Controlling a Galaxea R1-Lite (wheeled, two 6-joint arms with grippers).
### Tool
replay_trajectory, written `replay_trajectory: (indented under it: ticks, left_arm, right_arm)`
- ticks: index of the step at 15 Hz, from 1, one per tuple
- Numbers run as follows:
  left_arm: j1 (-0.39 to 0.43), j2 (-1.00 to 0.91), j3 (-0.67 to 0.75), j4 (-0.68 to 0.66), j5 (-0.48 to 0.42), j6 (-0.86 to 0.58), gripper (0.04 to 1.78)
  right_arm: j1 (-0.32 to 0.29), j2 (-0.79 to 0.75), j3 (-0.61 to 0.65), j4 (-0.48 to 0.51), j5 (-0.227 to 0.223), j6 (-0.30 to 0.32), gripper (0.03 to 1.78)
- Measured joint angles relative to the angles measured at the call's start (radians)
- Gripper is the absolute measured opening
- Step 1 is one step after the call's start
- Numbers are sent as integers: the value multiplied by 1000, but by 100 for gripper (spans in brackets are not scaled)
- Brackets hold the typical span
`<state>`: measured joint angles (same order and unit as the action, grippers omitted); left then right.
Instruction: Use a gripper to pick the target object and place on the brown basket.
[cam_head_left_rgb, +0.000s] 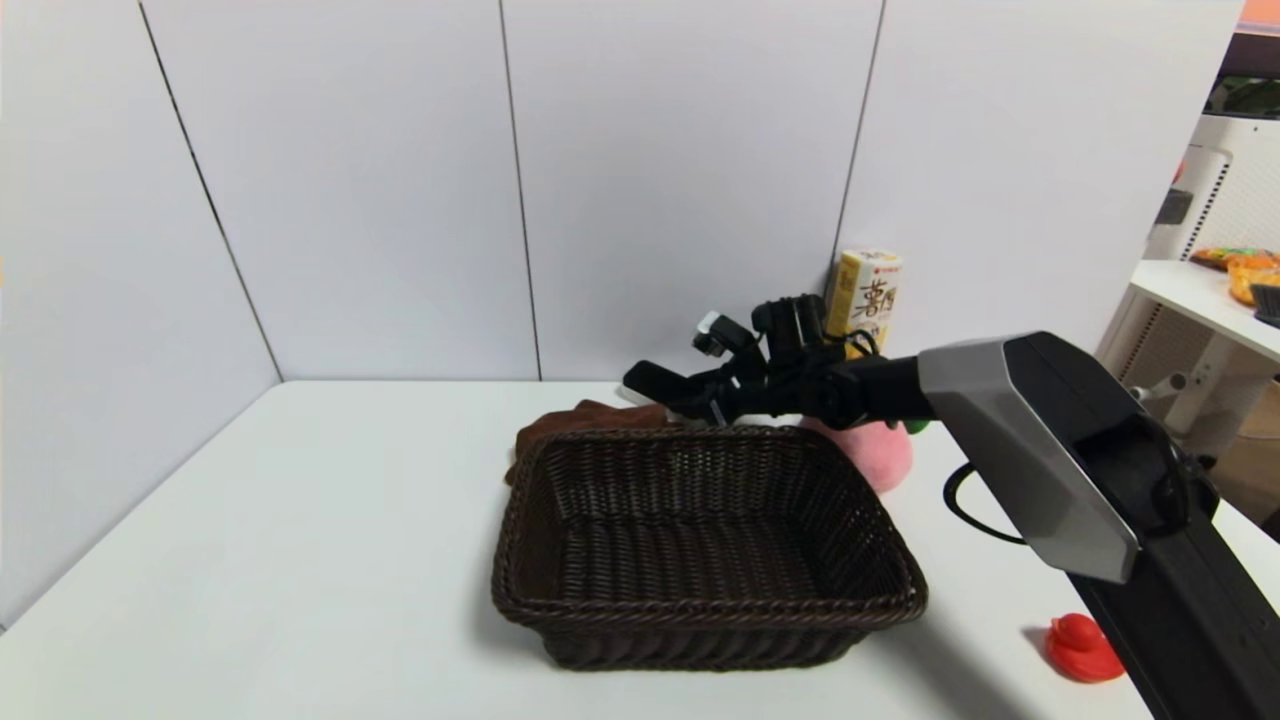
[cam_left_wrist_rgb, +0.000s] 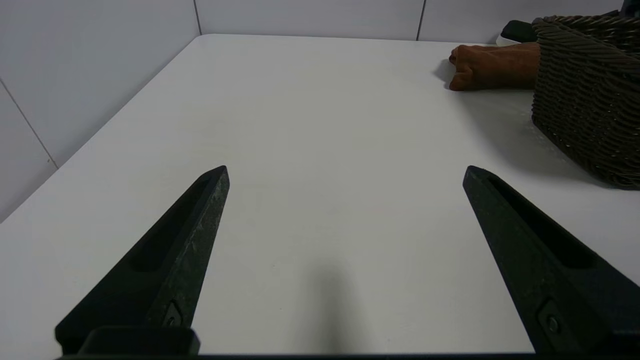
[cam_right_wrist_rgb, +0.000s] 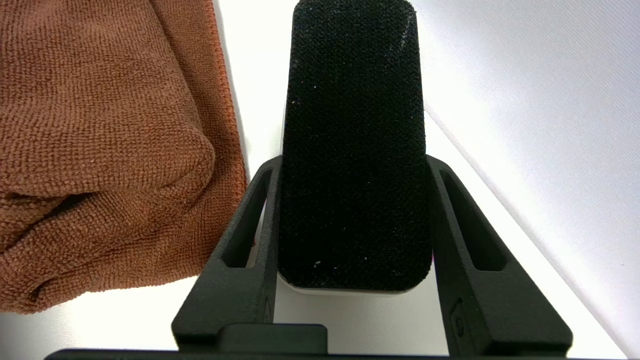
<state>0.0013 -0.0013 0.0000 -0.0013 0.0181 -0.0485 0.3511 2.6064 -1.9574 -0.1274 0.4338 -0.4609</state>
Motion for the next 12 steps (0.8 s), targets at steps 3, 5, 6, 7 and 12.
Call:
replay_trajectory:
  ticks: [3,5,6,7,12]
  left_arm:
    - [0,0,0,0,0,0,169]
    - [0,0,0,0,0,0,169]
    - [0,0,0,0,0,0,169]
    - [0,0,0,0,0,0,169]
    - [0,0,0,0,0,0,169]
  right_arm:
    - [0,-5,1,15,-5,1,85]
    - [3,-20,3,34,-1,5,85]
    - [5,-29,3,40,-1,6,85]
    - [6,-41,3,40,1,7,85]
    - [6,-145,2,77,5,67,85]
